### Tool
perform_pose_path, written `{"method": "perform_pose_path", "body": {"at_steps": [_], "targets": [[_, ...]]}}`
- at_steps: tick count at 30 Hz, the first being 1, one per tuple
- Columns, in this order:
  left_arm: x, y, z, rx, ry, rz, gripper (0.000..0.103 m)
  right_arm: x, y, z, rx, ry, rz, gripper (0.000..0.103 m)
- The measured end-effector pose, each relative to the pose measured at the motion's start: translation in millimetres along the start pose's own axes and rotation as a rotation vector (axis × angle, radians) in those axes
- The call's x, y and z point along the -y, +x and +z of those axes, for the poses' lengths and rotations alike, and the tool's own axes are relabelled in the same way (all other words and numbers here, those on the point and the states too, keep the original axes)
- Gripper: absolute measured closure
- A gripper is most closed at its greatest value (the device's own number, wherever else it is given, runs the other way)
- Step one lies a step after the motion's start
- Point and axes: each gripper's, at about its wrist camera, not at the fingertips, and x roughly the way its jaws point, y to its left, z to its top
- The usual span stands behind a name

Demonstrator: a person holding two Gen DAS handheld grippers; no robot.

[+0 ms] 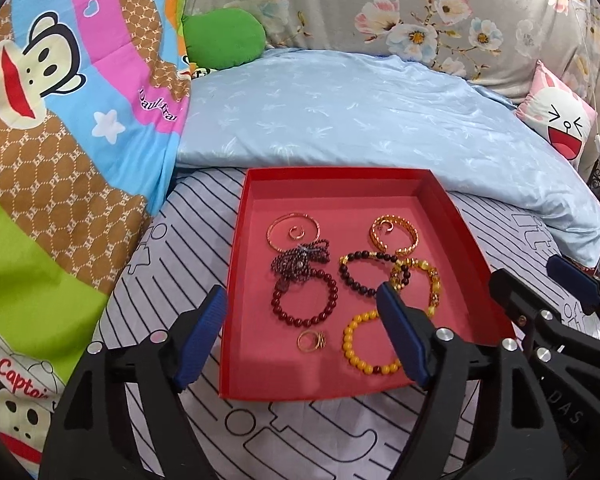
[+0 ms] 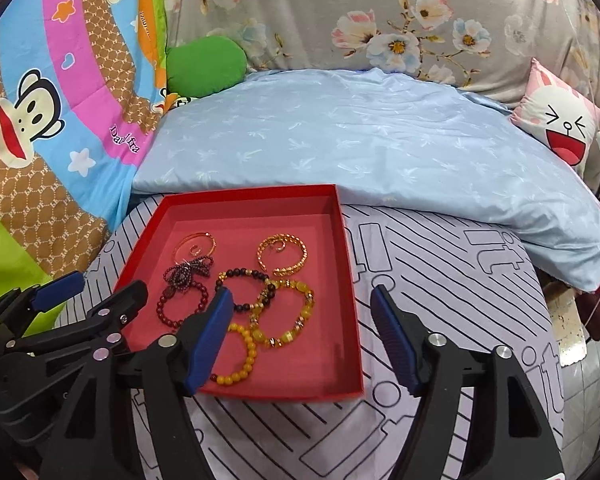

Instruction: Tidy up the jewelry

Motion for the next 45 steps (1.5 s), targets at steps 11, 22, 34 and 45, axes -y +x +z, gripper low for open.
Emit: {"method": "perform_pose_path", "body": {"at_steps": [11, 22, 34, 45], "targets": [[-1.9, -12.5, -26.8, -0.003, -0.004, 0.026, 0.020, 3.5, -12.5, -23.7, -0.024, 0.001, -0.019, 0.022], [-7.7, -18.5, -37.4, -0.002, -0.022, 0.053, 0.020, 3.4, -17.9, -31.6, -0.020, 0.007, -0.011, 0.006], [-9.1, -18.9, -44.1, -0.008, -0.025, 0.065, 0.017, 2.7, -16.2, -35.9, -0.035, -0.010, -0.042, 0.006], [-11.7, -18.0, -49.2, -0.011, -0.031, 0.078, 0.013, 1.1, -17.6, -42.1, -0.034, 0.001, -0.047, 0.006]]}}
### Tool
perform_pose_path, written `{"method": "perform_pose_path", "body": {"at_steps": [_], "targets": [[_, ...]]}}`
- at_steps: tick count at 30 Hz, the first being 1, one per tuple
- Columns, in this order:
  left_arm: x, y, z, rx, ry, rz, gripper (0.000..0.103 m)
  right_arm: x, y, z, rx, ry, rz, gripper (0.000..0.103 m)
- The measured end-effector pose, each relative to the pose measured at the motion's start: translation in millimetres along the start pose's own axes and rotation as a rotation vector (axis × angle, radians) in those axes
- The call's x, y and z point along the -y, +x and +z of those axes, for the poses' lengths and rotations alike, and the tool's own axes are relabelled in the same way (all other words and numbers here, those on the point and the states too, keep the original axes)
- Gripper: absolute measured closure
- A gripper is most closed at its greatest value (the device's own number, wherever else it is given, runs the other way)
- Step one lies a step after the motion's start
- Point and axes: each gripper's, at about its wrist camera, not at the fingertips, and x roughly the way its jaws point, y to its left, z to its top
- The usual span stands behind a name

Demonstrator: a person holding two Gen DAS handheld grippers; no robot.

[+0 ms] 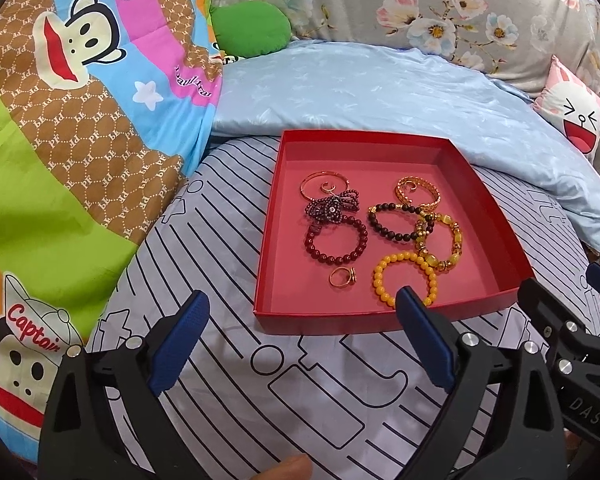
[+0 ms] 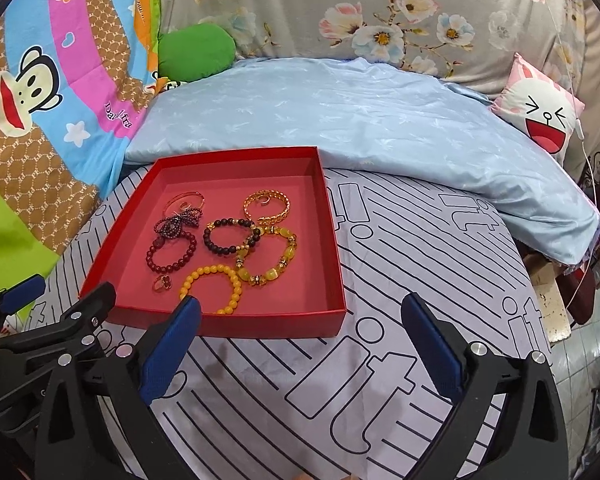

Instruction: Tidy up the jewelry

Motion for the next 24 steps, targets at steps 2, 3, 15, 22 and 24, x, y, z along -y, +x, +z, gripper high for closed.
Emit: {"method": "perform_pose_path", "body": {"at_steps": [2, 3, 15, 22, 24], "targets": [[0.1, 0.1, -0.1, -0.001, 0.001, 0.000, 0.013, 0.2, 0.0, -1.1, 0.000, 0.004, 0.001, 0.006], [0.0, 0.1, -0.4, -0.001, 0.000, -0.001, 0.013, 0.3, -0.1, -1.1, 0.001, 0.004, 0.001, 0.006], [-0.6, 2.8, -4.6, -0.017, -0.006, -0.001, 0.008, 0.9, 0.7, -7.4, -0.007, 0.019, 0.001, 0.006], [-0.2, 4.6, -6.1, -0.023, -0.005, -0.011, 0.007, 1.3, 1.0, -9.5, -0.005, 0.028, -0.011, 0.006], [-0.1, 5.1, -6.6, -0.025, -0.004, -0.013, 0.007, 2.0, 1.4, -10.3, -0.007, 0.032, -0.011, 0.006]]}}
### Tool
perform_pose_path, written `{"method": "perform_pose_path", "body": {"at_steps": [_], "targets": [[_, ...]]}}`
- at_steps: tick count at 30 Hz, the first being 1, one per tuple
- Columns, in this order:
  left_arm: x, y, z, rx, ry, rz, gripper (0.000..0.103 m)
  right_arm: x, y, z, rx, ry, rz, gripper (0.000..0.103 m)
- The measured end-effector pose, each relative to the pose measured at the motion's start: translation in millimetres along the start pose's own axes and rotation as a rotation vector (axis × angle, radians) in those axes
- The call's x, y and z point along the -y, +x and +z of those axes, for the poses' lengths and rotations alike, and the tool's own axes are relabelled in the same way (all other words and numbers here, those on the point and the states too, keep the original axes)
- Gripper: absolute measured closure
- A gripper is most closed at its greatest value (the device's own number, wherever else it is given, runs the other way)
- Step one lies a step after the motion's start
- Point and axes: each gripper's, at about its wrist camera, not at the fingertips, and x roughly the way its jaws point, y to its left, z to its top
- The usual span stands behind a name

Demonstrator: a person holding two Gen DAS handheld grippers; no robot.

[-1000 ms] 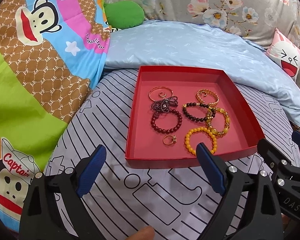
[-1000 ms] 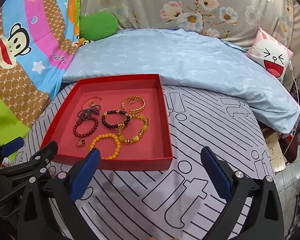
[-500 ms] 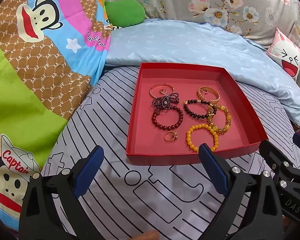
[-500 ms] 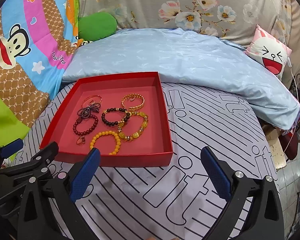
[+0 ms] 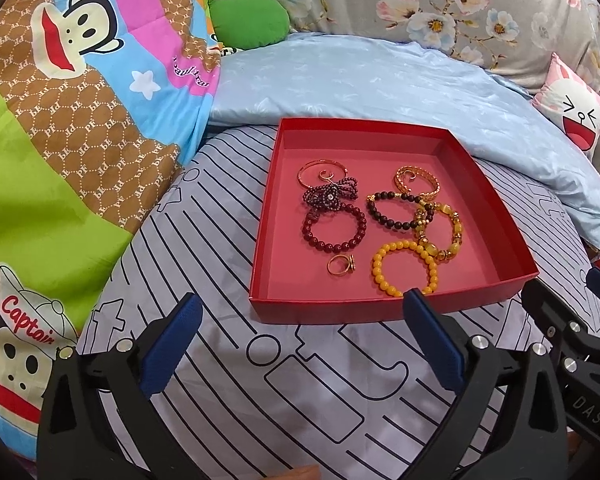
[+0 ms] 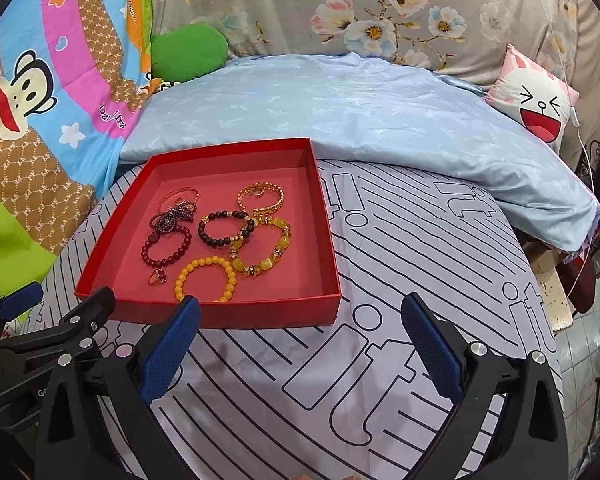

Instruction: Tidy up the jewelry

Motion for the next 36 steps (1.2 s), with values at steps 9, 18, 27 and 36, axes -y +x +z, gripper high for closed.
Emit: {"method": "perform_pose_path", "body": {"at_steps": [9, 18, 27, 36], "targets": [[-0.2, 3.8, -3.8, -0.017, -0.003, -0.008, 0.007, 0.6, 1.4, -3.7, -0.007, 0.004, 0.001, 0.006], [-1.2, 4.0, -4.6, -0.018, -0.006, -0.006, 0.007, -0.1, 1.3, -4.7, -0.011, 0.004, 0.002, 0.006], [-1.6, 3.0, -4.8, -0.016, -0.009, -0.003, 0.007, 0.3, 1.5, -4.9, -0.011, 0.004, 0.003, 0.006], [-2.0, 4.6, -6.1, -0.026, -0.013, 0.003, 0.007, 0.5, 1.0, -7.0, -0.014, 0.003, 0.001, 0.006]]}}
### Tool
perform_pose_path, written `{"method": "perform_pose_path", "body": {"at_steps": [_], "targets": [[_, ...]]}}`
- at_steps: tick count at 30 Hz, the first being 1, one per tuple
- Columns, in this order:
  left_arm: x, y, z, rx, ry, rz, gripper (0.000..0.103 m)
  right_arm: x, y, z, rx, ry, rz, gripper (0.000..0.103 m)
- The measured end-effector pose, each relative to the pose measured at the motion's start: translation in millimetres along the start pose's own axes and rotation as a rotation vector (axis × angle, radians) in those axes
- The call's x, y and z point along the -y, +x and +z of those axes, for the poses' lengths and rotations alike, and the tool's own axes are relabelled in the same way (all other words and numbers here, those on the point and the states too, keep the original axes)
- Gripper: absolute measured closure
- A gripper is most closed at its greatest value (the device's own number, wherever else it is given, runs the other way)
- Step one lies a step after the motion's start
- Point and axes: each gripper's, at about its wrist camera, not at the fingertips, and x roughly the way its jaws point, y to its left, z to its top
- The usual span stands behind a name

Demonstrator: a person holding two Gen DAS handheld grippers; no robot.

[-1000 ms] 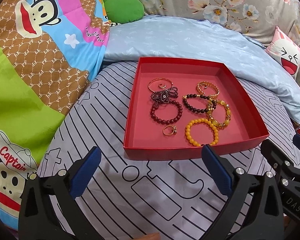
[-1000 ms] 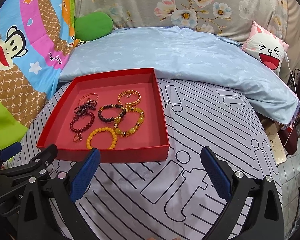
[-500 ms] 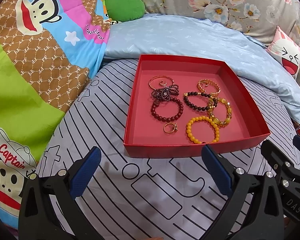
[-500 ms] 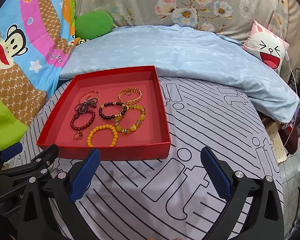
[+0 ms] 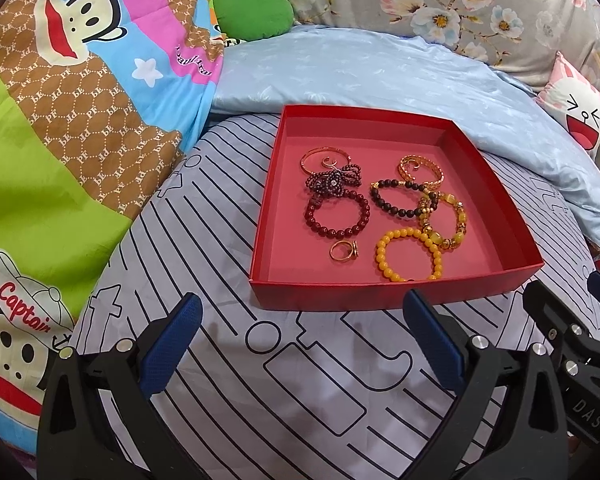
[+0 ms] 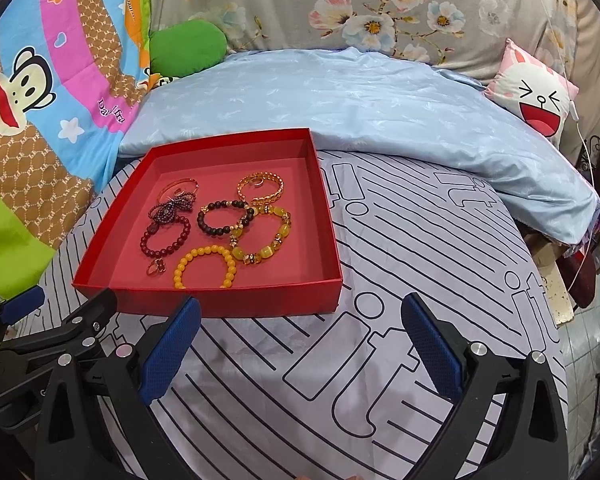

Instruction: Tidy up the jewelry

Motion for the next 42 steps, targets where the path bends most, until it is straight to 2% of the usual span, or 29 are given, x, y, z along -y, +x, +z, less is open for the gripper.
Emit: {"method": "perform_pose_path", "body": {"at_steps": [42], "targets": [[0.2, -5.9, -2.7, 0.018, 0.004, 0.016, 0.008, 0.8, -0.4, -1.0, 0.002, -0.001, -0.001, 0.006]]}}
